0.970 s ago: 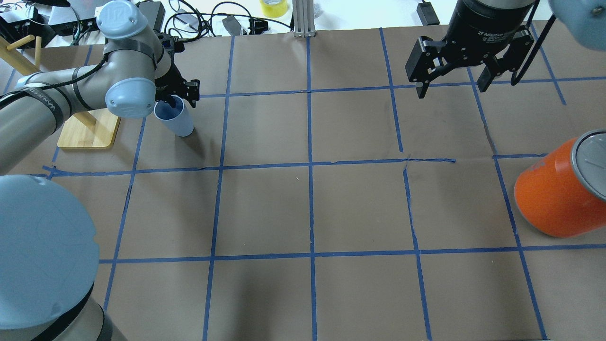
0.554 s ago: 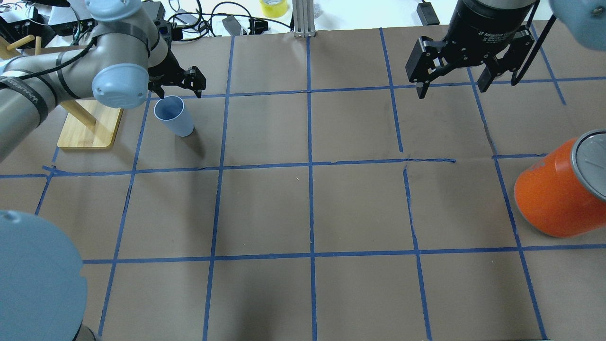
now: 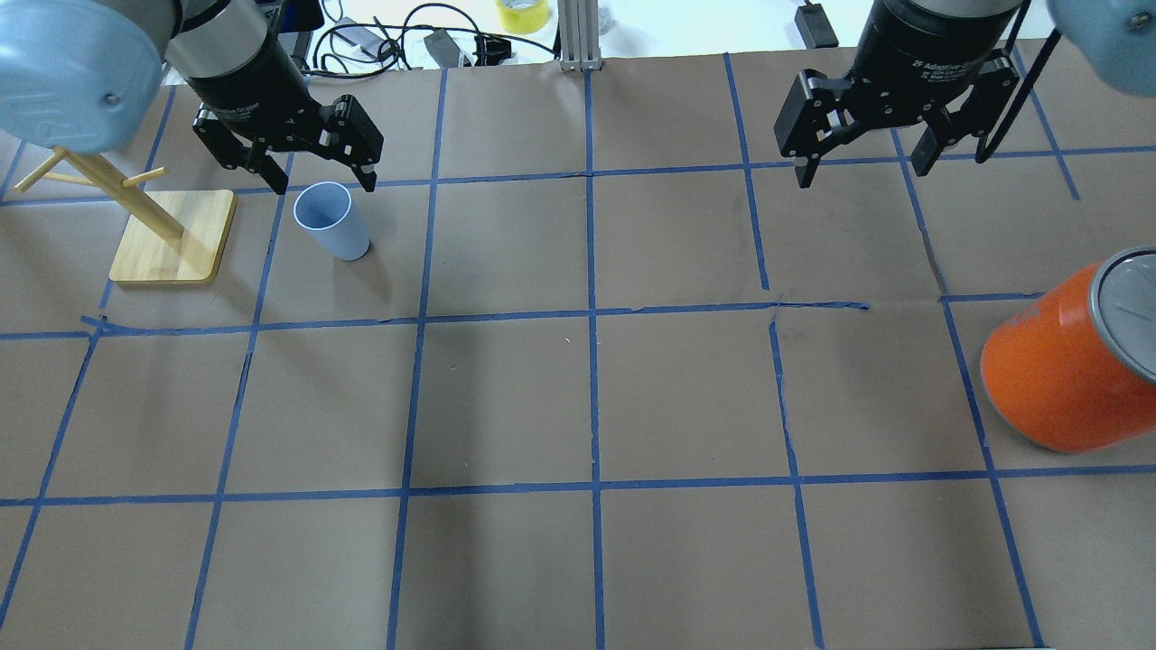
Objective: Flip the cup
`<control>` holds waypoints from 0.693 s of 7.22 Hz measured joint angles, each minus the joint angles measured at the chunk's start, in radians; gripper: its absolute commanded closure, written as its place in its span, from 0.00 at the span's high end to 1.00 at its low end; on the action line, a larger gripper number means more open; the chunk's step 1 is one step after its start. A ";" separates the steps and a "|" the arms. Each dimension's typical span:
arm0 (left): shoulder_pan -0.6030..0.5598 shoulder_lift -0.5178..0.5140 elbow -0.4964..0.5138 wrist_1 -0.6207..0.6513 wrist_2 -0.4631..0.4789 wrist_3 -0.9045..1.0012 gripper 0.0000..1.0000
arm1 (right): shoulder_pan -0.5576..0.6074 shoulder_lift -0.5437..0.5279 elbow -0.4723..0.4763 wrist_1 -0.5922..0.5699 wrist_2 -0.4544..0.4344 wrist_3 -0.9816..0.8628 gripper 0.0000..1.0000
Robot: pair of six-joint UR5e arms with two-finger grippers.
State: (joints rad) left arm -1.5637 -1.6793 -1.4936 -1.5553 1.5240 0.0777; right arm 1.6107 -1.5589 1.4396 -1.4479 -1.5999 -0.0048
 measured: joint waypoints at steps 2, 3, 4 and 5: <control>-0.054 0.100 -0.015 -0.136 0.028 -0.012 1.00 | 0.000 0.000 0.000 0.000 0.001 0.000 1.00; -0.060 0.127 -0.018 -0.169 0.037 -0.010 1.00 | 0.000 0.000 0.001 0.000 0.001 0.000 1.00; -0.062 0.140 -0.018 -0.176 0.039 -0.009 1.00 | 0.000 0.000 0.001 0.000 0.001 0.000 1.00; -0.061 0.146 -0.017 -0.173 0.040 -0.009 1.00 | 0.000 -0.001 0.001 0.000 0.002 0.001 1.00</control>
State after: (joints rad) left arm -1.6250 -1.5331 -1.5106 -1.7281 1.5640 0.0690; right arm 1.6107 -1.5595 1.4404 -1.4480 -1.5984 -0.0042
